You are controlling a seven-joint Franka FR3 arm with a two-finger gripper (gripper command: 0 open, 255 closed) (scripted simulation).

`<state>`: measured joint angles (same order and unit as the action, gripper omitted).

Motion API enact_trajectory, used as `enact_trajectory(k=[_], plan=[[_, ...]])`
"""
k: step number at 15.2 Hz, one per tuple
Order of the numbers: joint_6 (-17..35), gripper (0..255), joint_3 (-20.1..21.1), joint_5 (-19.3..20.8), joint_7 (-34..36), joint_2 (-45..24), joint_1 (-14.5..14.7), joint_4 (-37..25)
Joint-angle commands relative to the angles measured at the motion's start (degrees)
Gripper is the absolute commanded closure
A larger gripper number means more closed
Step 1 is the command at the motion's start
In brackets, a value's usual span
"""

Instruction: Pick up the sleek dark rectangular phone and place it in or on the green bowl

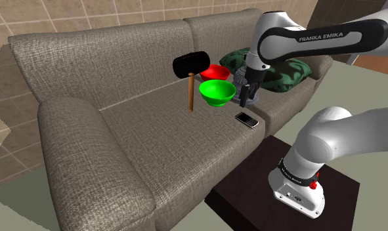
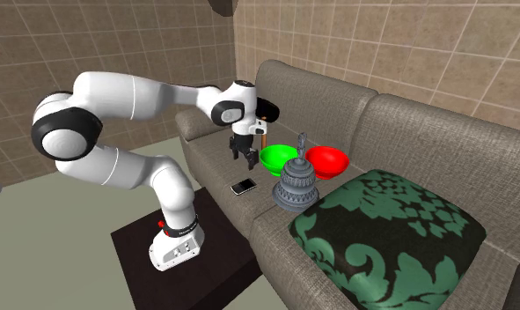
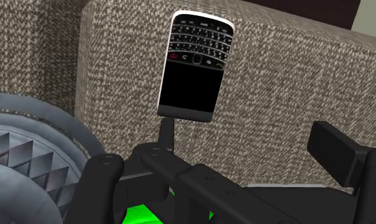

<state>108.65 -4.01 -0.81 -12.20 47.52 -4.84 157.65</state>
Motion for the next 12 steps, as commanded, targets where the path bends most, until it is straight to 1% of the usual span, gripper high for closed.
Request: enact_trajectory(k=[1, 4, 11, 12], plan=[[4.0, 0, -0.7, 0.9, -0.6, -0.7, -0.8, 3.2], [10.3, 0, -2.0, 2.3, -1.7, -2.8, -2.2, 7.6], [17.4, 0, -2.3, 2.5, -1.9, -6.2, -2.2, 11.2], [19.1, 0, -2.4, 2.5, -1.9, -7.2, -2.2, 12.0]])
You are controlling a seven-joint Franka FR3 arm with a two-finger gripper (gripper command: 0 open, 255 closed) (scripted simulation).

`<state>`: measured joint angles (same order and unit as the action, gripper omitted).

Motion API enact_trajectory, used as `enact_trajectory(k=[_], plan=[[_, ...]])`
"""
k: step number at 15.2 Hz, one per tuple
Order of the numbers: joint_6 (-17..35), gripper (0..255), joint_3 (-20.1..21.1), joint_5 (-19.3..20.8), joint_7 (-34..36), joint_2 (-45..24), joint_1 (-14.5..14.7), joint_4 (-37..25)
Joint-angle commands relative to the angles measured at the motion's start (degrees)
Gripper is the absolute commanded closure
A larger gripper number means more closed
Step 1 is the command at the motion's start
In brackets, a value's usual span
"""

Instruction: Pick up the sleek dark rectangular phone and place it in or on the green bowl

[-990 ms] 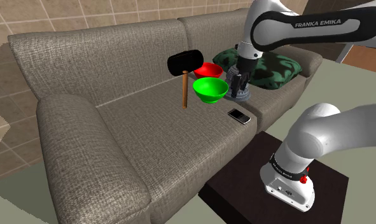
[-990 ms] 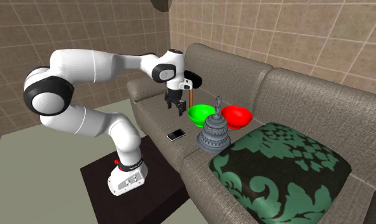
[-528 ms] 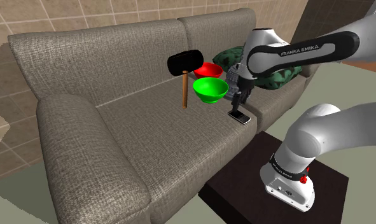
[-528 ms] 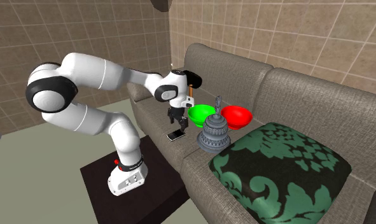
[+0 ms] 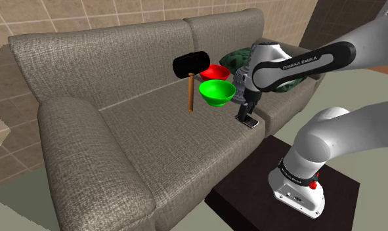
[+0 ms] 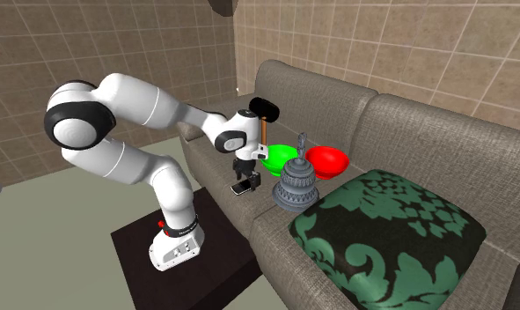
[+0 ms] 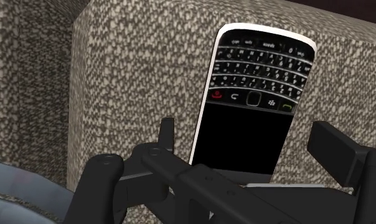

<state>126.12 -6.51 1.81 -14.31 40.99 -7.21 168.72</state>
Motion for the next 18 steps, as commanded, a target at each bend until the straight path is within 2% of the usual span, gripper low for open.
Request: enact_trajectory(k=[1, 8, 9, 18], plan=[[1.6, 0, 0.1, -0.1, 0.2, -0.7, 0.2, 0.9], [1.6, 0, 0.1, -0.1, 0.2, -0.7, 0.2, 0.9], [1.6, 255, 0.1, -0.1, 0.2, -0.7, 0.2, 0.9], [1.6, 255, 0.1, -0.1, 0.2, -0.7, 0.2, 0.9]])
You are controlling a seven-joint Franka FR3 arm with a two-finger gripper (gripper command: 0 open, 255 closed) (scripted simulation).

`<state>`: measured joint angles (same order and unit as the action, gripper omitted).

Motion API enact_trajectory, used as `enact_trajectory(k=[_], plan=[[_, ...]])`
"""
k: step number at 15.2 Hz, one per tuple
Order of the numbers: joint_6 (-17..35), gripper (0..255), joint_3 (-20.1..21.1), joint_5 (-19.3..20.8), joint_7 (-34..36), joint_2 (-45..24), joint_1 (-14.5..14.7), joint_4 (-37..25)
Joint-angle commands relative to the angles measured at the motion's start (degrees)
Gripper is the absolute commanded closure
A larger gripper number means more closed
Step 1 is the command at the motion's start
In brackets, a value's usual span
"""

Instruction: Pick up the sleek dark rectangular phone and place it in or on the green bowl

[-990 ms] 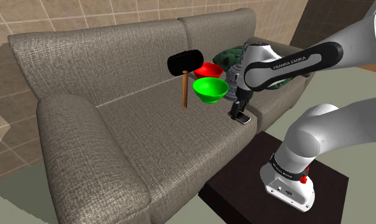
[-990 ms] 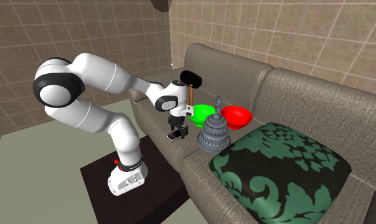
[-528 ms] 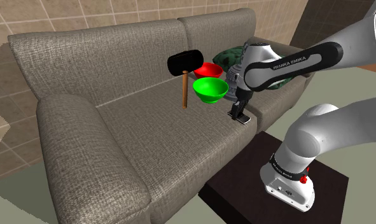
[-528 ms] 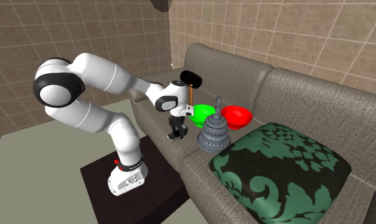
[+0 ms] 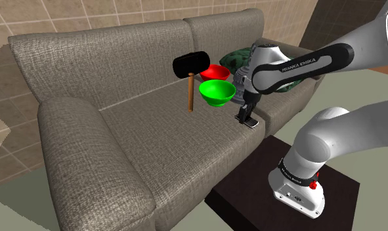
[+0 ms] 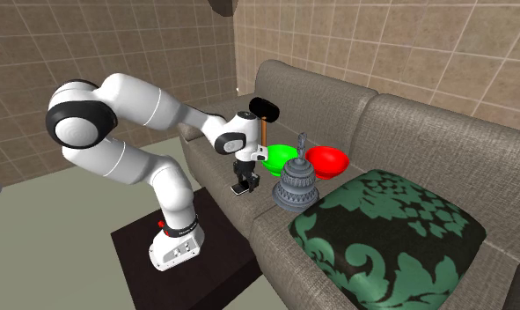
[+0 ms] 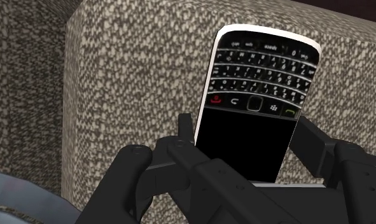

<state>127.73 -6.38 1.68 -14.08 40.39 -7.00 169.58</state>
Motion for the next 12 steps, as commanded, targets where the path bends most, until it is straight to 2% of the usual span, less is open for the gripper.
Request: enact_trajectory(k=[1, 12], plan=[[-1.1, 255, 0.0, 0.0, 0.0, 0.6, 0.0, -0.4], [-12.5, 255, 0.7, -0.3, 0.5, 6.1, 0.0, -6.3]])
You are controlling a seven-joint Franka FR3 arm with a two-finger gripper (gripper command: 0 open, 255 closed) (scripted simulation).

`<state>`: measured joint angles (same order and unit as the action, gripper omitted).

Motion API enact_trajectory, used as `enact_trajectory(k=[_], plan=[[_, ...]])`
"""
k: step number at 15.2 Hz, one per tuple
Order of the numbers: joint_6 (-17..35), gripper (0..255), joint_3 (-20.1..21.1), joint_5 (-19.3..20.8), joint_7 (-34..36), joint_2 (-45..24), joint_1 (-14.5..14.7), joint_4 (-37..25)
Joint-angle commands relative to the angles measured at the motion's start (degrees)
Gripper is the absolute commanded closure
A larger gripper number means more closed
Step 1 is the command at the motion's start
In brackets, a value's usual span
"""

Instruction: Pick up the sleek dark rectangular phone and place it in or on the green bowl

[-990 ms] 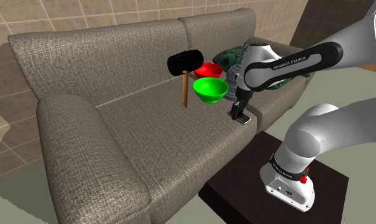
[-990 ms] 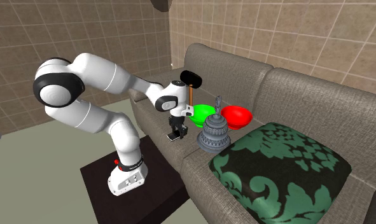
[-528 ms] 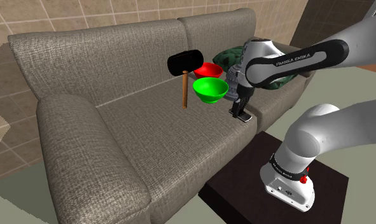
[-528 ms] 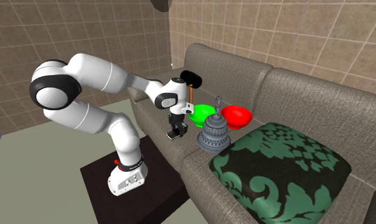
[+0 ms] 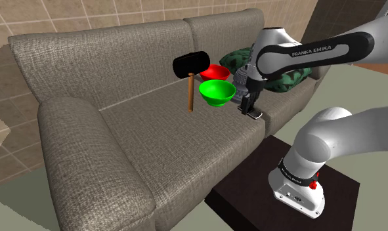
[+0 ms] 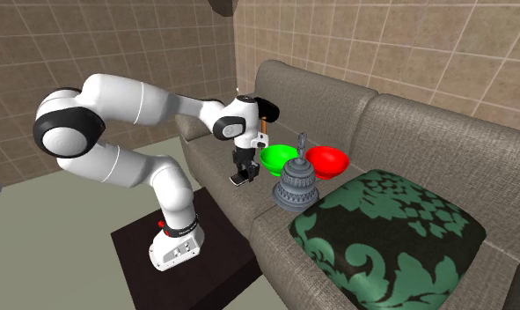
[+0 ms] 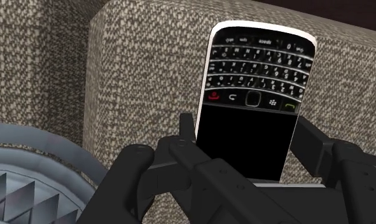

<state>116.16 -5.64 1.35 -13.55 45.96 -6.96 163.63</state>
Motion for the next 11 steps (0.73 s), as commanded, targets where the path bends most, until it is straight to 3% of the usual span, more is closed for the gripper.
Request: enact_trajectory(k=[1, 11], plan=[[-1.9, 255, 0.0, 0.0, 0.0, 0.9, -0.1, -1.0], [-10.7, 255, 0.5, -0.3, 0.3, 3.0, 0.1, -7.7]])
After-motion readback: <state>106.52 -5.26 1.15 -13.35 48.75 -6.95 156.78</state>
